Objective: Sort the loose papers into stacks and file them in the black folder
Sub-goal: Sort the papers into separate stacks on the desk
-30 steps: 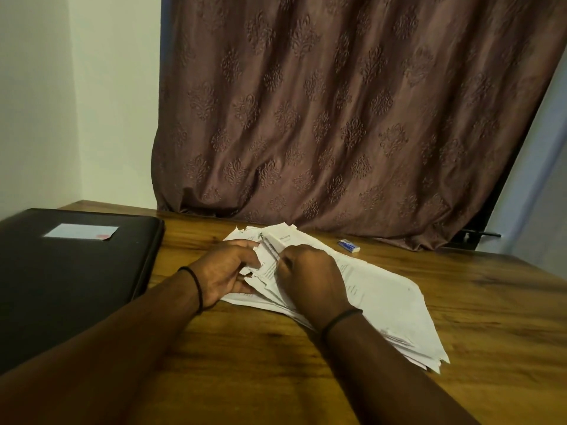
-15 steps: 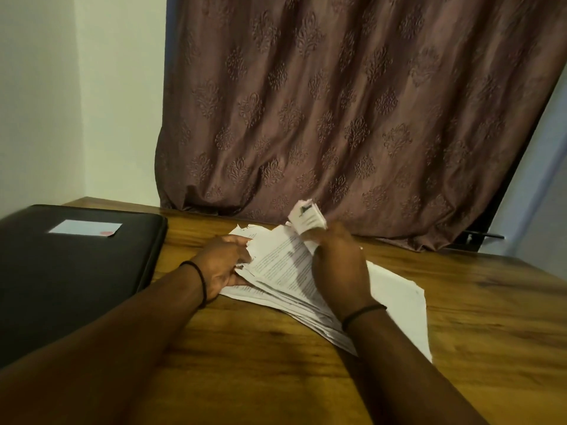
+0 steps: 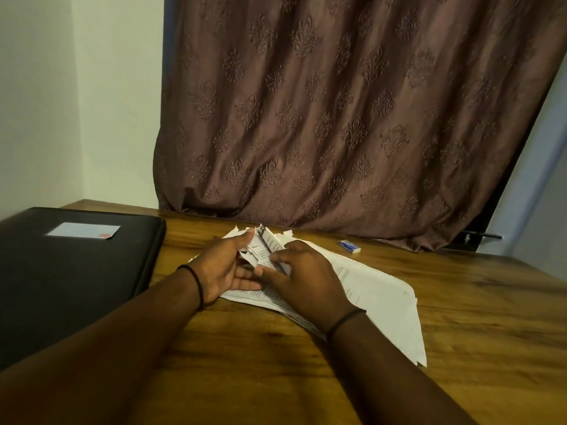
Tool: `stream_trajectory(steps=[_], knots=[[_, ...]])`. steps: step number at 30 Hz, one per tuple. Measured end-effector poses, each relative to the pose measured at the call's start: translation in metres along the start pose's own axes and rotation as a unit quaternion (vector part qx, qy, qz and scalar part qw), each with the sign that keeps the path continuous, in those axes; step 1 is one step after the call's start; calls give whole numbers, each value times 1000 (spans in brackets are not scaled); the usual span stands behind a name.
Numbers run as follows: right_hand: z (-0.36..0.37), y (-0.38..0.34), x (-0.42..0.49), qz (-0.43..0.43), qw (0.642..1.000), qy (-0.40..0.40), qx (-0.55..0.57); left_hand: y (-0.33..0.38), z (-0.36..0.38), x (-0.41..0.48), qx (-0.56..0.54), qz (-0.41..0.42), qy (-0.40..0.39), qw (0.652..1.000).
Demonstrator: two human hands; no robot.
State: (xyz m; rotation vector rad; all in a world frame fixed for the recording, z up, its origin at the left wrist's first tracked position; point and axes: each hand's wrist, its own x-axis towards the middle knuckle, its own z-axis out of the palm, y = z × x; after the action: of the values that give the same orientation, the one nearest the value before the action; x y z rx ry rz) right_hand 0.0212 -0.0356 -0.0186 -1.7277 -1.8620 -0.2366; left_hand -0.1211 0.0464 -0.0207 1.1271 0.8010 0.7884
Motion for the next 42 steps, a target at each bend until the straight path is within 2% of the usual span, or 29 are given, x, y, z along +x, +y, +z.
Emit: stream_trajectory(steps=[5, 15, 21, 29, 37, 42], knots=[[5, 3, 2, -2, 1000, 2, 19, 0, -1, 0, -7, 0, -2, 1000], [2, 11, 1, 37, 990, -22, 134, 0, 0, -2, 21, 6, 5, 1000], [3, 15, 3, 60, 993, -26, 102, 1, 1, -1, 17, 2, 18, 1000], [1, 15, 5, 111, 989, 9, 101, 0, 0, 0, 46, 18, -8, 999], [3, 12, 6, 77, 991, -4, 113, -2, -2, 6, 30, -1, 17, 999], [4, 12, 3, 65, 988, -1, 144, -4, -1, 5, 57, 16, 17, 998]])
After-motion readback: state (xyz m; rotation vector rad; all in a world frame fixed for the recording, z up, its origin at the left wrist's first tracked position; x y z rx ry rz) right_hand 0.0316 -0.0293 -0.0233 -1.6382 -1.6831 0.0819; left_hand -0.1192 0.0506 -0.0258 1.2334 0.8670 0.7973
